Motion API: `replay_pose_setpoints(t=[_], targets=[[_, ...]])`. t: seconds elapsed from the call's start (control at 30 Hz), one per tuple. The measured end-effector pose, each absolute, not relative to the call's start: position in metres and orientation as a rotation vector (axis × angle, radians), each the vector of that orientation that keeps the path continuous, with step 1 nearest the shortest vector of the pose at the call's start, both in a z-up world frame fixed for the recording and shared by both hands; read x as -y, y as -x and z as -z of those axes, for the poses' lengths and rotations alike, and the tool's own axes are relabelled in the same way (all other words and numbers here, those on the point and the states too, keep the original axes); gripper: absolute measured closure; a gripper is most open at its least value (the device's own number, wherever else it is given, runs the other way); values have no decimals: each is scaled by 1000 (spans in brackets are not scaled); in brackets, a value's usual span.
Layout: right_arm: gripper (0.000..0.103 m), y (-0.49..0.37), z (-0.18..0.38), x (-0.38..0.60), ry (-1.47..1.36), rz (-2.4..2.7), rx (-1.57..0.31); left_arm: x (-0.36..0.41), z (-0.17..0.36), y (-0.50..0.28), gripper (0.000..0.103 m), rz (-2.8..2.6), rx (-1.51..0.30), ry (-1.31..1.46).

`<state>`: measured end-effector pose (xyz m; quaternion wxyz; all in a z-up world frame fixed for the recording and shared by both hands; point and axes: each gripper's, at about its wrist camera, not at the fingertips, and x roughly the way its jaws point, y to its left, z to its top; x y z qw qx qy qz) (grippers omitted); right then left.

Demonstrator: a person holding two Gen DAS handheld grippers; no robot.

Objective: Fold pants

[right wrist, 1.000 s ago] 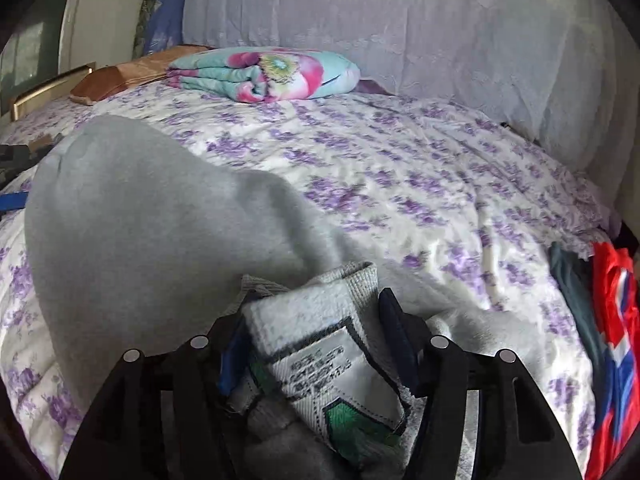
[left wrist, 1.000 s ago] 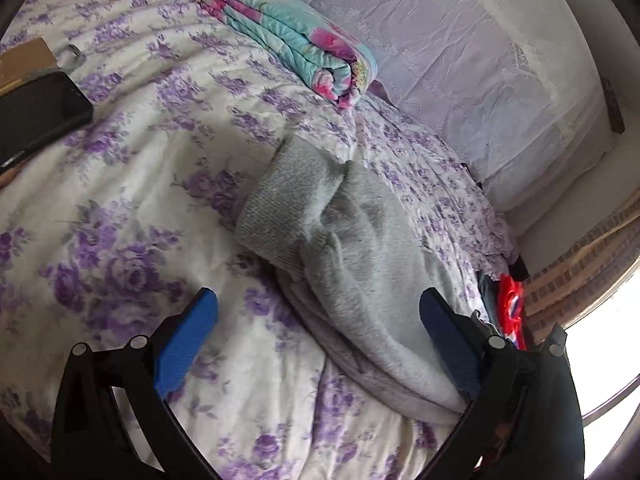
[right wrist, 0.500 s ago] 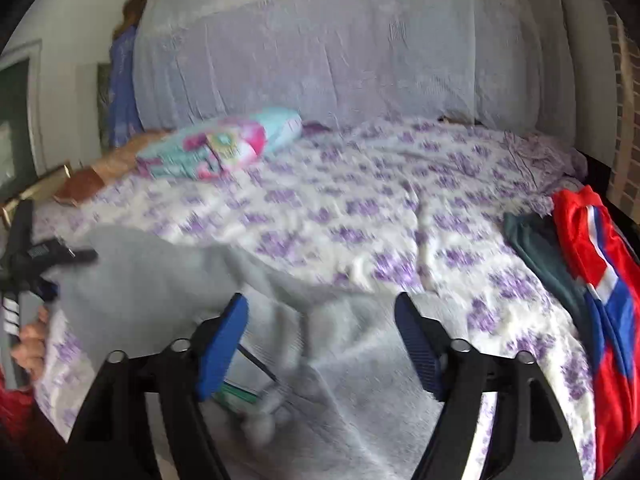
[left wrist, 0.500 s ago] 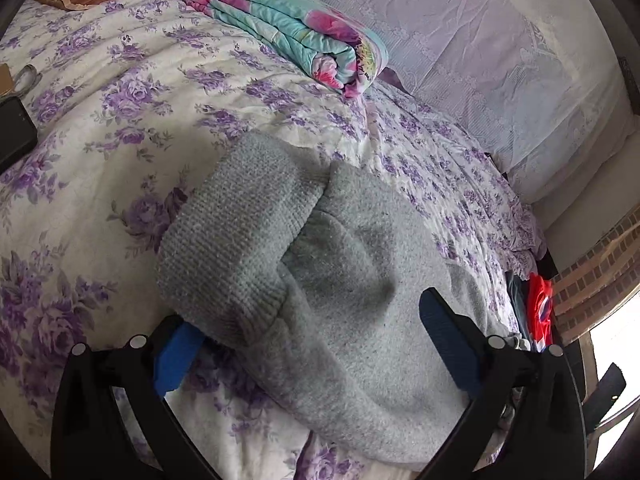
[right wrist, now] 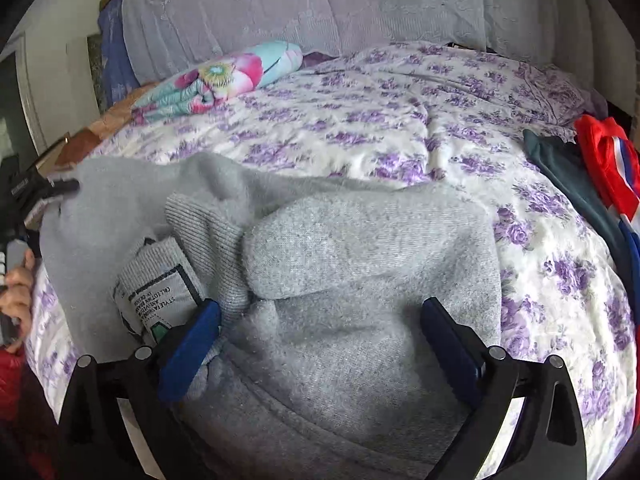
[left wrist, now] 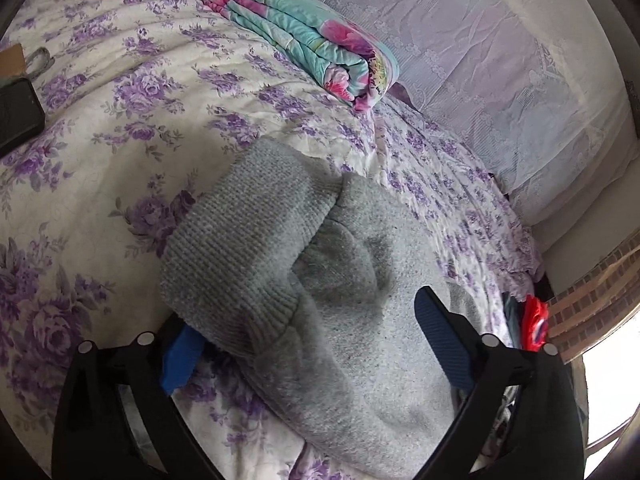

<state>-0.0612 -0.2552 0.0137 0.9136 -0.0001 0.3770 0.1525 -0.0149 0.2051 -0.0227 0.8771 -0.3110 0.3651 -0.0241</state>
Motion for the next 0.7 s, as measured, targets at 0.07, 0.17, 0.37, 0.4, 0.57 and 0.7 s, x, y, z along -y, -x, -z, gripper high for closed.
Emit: replay_pose_setpoints(t=[0.07,0.17,0.37,0.4,0.57,0.7], targets=[[3,63,-15,255,-6,-314,-767,-188,20,8,6,-12,-783,545],[4,83,-32,267,-61,-301,-651,-176,17,6,16,-57,-768,474],[3,72,-9,266,73,-223,-788,-186,9,23,63,-2,-720,523],[3,73,-13,270,43,-230,-775,-182,4,26,67,0,-711,502],[3,91,-30,319,-204,-248,-628,-150,-38,38,73,-22,-646,343],[3,95,-24,371,-348,-127,-623,-91,-85,49,74,0,-549,142]])
